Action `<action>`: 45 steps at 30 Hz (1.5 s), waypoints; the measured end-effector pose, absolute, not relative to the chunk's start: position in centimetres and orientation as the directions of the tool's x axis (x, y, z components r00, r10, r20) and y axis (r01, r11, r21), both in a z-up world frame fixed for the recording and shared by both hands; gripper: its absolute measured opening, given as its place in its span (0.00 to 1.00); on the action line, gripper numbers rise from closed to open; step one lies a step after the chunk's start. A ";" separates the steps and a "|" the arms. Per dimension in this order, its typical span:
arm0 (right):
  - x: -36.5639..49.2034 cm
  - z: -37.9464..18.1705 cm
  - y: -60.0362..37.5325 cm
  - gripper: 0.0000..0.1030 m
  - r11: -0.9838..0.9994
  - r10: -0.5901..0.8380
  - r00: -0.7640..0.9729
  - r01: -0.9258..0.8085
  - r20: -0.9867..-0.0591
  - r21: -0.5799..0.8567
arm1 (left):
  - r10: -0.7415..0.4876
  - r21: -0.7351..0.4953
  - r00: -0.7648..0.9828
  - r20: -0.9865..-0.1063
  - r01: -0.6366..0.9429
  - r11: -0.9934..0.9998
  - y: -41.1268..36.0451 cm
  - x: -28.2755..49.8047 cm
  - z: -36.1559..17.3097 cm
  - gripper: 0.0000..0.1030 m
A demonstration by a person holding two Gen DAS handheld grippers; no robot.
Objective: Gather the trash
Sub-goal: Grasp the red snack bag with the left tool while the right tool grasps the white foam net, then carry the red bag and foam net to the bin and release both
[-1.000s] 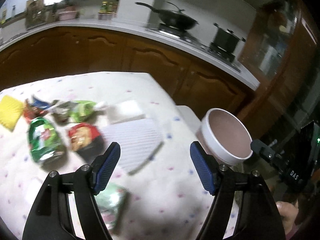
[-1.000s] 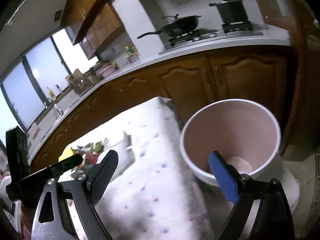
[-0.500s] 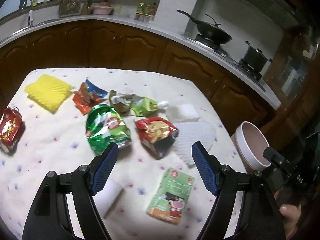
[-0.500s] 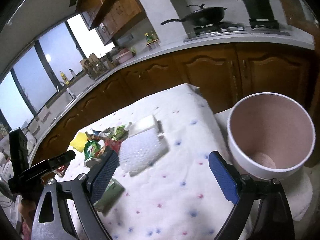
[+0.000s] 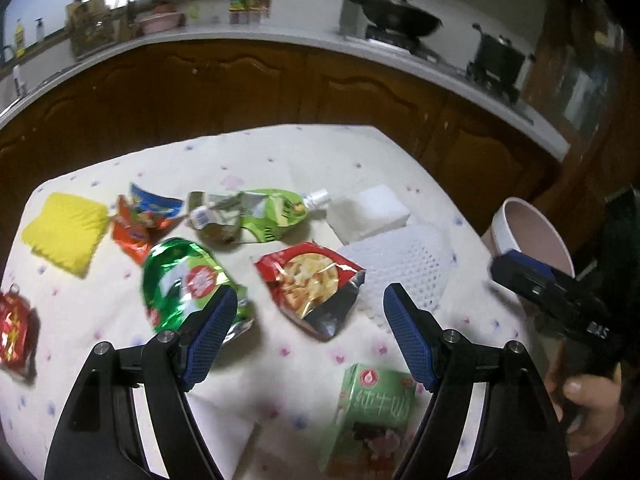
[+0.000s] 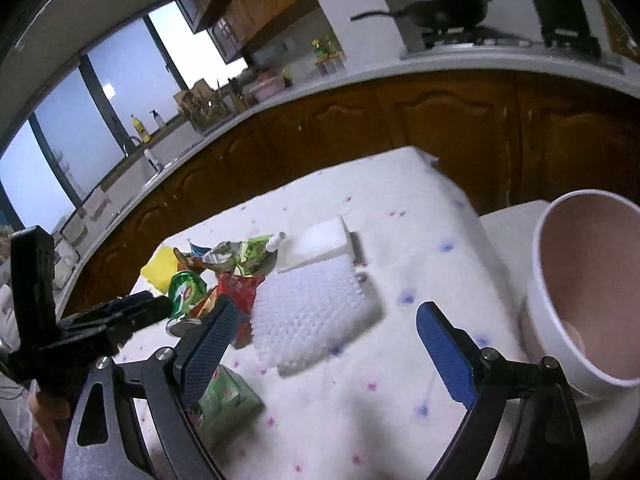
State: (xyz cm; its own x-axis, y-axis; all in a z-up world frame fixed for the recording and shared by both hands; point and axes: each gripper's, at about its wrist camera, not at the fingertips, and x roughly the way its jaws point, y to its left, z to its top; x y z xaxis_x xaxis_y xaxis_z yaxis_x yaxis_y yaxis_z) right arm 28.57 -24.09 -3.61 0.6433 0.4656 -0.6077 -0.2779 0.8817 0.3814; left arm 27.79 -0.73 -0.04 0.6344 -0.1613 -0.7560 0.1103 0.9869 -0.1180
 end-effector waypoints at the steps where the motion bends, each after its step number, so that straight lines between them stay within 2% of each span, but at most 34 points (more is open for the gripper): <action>1: 29.1 -3.9 -23.8 0.86 0.886 0.459 0.636 -0.274 -0.620 0.375 | -0.155 -0.106 0.628 -0.763 0.116 0.988 -1.0 28.2 -0.4 0.75; 6: 31.8 -6.1 -23.0 0.76 0.897 0.440 0.580 -0.250 -0.685 0.365 | -0.117 -0.055 0.601 -0.791 0.121 0.991 -2.0 30.0 -2.0 0.73; 7: 32.3 -6.6 -23.0 0.70 0.893 0.448 0.563 -0.246 -0.695 0.376 | -0.113 -0.048 0.594 -0.796 0.124 0.991 -2.1 30.4 -2.3 0.64; 9: 33.1 -7.6 -22.9 0.53 0.887 0.460 0.530 -0.240 -0.712 0.395 | -0.105 -0.040 0.574 -0.812 0.124 0.991 -2.2 30.9 -3.0 0.36; 10: 33.3 -7.9 -22.8 0.38 0.883 0.467 0.518 -0.240 -0.716 0.403 | -0.098 -0.036 0.576 -0.811 0.119 0.992 -2.1 31.0 -3.2 0.29; 11: 33.4 -8.2 -22.8 0.22 0.882 0.469 0.513 -0.240 -0.719 0.405 | -0.106 -0.047 0.569 -0.815 0.117 0.992 -1.8 31.2 -3.3 0.16; 12: 33.3 -8.3 -22.9 0.15 0.882 0.471 0.514 -0.243 -0.717 0.405 | -0.119 -0.066 0.564 -0.817 0.114 0.991 -1.6 31.3 -3.5 0.11; 14: 32.8 -8.1 -23.4 0.10 0.875 0.482 0.532 -0.249 -0.697 0.415 | -0.145 -0.098 0.568 -0.810 0.112 0.989 -1.0 31.1 -3.4 0.08; 30: 27.1 -3.0 -27.3 0.08 0.875 0.466 0.666 -0.251 -0.583 0.413 | -0.231 -0.180 0.629 -0.742 0.146 0.973 -1.2 28.0 0.2 0.07; 38: 24.6 -0.5 -30.7 0.08 0.915 0.378 0.740 -0.208 -0.556 0.344 | -0.285 -0.195 0.643 -0.711 0.209 0.958 -4.3 26.7 2.0 0.07; 45: 23.0 0.8 -34.2 0.08 0.924 0.329 0.783 -0.154 -0.527 0.349 | -0.312 -0.174 0.641 -0.701 0.271 0.947 -8.1 26.0 2.6 0.07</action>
